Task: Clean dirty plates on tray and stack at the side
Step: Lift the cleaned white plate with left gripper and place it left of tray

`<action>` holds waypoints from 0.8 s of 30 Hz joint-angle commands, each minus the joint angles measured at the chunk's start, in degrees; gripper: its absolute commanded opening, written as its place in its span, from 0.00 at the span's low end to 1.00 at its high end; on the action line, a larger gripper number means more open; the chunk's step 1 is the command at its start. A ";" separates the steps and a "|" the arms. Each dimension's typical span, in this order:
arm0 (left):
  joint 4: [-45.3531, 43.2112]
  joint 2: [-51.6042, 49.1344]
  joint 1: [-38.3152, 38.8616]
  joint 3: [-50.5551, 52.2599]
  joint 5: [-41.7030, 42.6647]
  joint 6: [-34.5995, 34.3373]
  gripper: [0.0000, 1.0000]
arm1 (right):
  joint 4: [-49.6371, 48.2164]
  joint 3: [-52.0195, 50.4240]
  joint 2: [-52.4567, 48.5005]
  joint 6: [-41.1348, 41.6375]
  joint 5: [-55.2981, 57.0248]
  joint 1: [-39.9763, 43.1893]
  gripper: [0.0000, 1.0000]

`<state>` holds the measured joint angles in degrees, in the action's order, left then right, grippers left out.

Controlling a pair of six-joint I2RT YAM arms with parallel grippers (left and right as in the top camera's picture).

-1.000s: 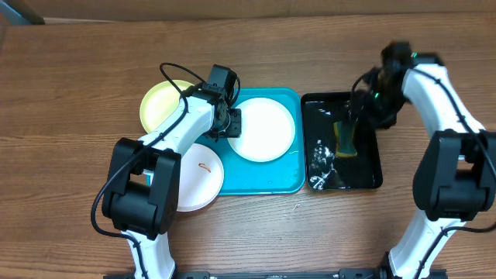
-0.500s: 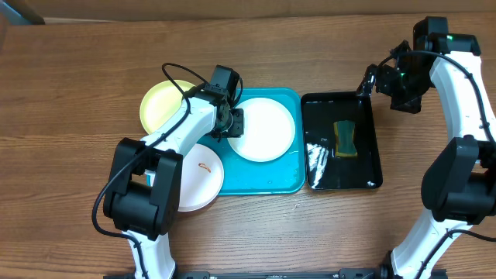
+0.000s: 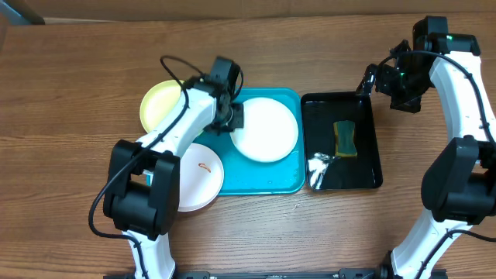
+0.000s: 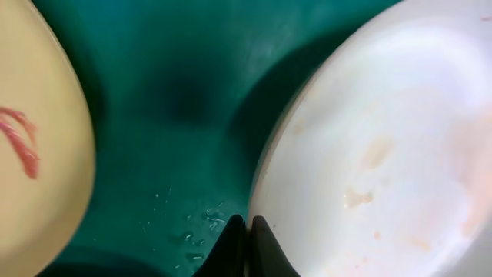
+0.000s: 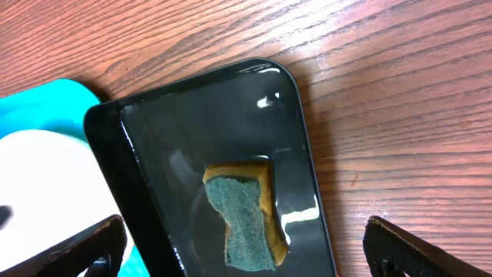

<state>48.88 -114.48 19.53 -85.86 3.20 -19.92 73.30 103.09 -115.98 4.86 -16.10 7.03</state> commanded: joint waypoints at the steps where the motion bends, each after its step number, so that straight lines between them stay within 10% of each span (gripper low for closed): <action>1: 4.26 3.19 0.35 -9.57 -0.98 0.76 0.04 | -0.15 0.76 1.42 0.02 0.26 -0.15 1.00; 15: 10.16 3.19 9.31 -20.50 -11.08 0.33 0.04 | -0.15 0.76 1.42 0.02 0.26 -0.15 1.00; 24: 6.05 3.19 26.27 -20.48 -43.80 0.22 0.04 | -0.15 0.76 1.42 0.02 0.26 -0.15 1.00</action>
<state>55.92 -112.62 41.06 -105.01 -23.00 -19.55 73.28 103.09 -115.98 4.91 -16.10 7.03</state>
